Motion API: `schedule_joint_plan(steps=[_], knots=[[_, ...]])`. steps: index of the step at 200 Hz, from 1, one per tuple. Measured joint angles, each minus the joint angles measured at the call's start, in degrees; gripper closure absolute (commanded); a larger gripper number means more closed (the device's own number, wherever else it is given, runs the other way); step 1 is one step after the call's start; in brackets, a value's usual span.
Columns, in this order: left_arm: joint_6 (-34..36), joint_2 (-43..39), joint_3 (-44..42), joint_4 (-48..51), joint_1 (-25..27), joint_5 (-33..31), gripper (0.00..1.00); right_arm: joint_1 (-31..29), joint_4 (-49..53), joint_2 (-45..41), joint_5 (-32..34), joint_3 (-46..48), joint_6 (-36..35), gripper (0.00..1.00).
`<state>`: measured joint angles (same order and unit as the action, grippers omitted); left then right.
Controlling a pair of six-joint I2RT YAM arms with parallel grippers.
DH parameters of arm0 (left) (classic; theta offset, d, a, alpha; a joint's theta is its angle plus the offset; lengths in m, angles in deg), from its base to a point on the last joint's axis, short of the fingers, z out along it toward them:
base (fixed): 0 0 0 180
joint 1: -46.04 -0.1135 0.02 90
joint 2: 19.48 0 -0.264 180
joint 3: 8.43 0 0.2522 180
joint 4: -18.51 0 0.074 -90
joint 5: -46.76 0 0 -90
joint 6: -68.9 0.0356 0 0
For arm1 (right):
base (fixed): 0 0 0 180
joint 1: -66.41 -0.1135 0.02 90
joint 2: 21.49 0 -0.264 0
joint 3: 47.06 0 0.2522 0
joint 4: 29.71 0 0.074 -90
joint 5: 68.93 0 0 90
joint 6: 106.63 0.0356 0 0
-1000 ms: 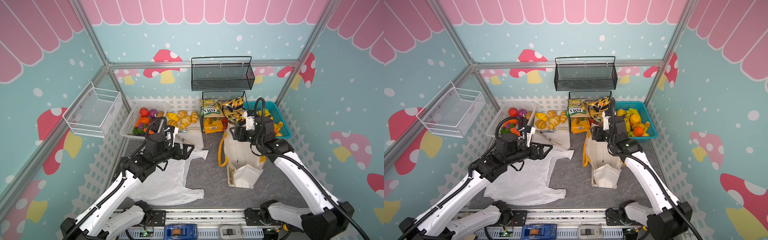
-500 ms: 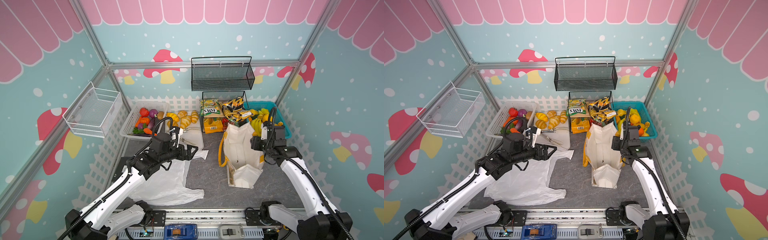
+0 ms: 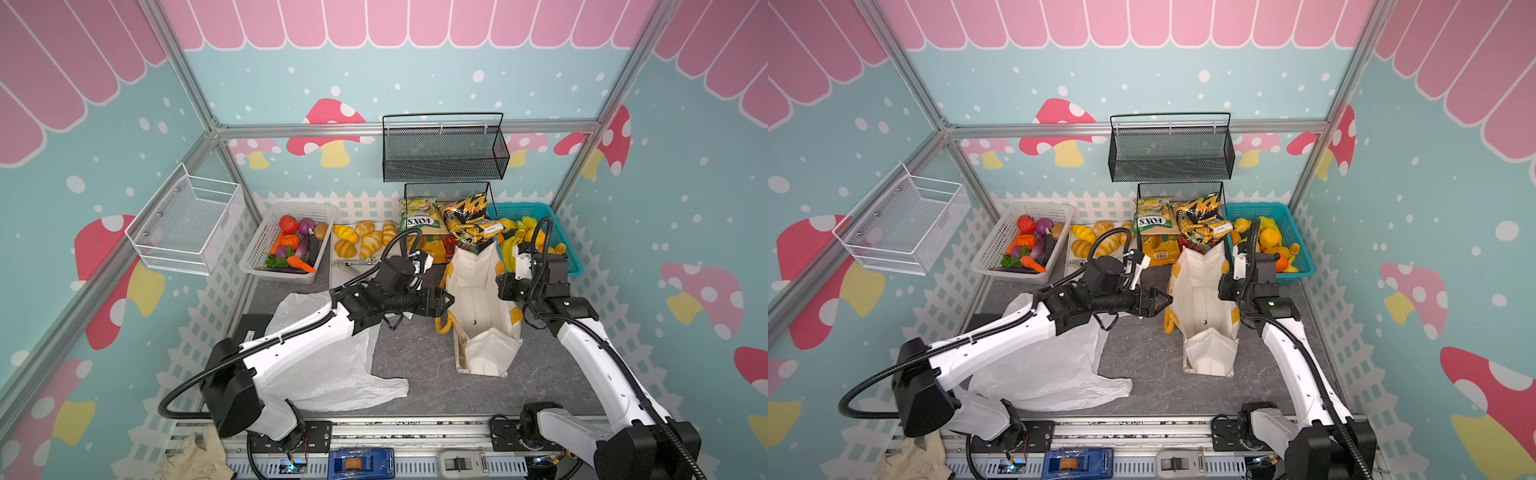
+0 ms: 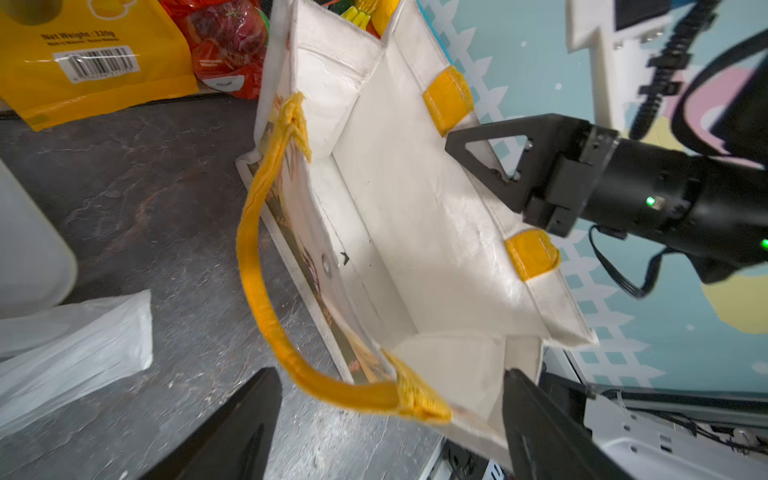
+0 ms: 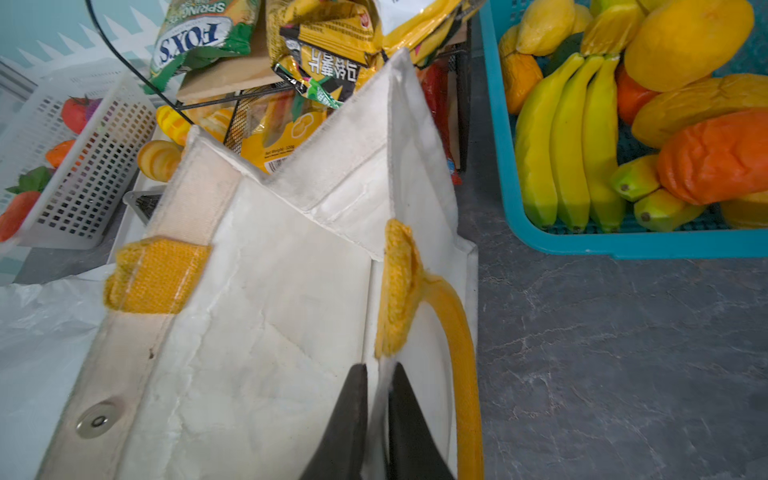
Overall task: Place the mixed food into the grocery bags and tie them
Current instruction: 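Grasp the tote bag's rim with the left gripper, holding it upright, then release the tote with the right gripper and grasp the yellow-black chip bag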
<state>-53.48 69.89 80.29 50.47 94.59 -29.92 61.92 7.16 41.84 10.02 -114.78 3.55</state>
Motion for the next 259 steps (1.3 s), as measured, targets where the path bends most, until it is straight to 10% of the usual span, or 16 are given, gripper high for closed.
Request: schedule_joint_plan(steps=[100,259], knots=[[-0.7,9.1,4.1,0.5,-0.5,-1.7,0.94,0.0,-3.3,0.0,-4.0,1.0,-1.4,0.85],[-3.3,-3.3,-10.1,-1.6,-5.6,0.8,1.0,2.6,-5.9,7.5,-2.8,-12.7,-1.2,0.23]])
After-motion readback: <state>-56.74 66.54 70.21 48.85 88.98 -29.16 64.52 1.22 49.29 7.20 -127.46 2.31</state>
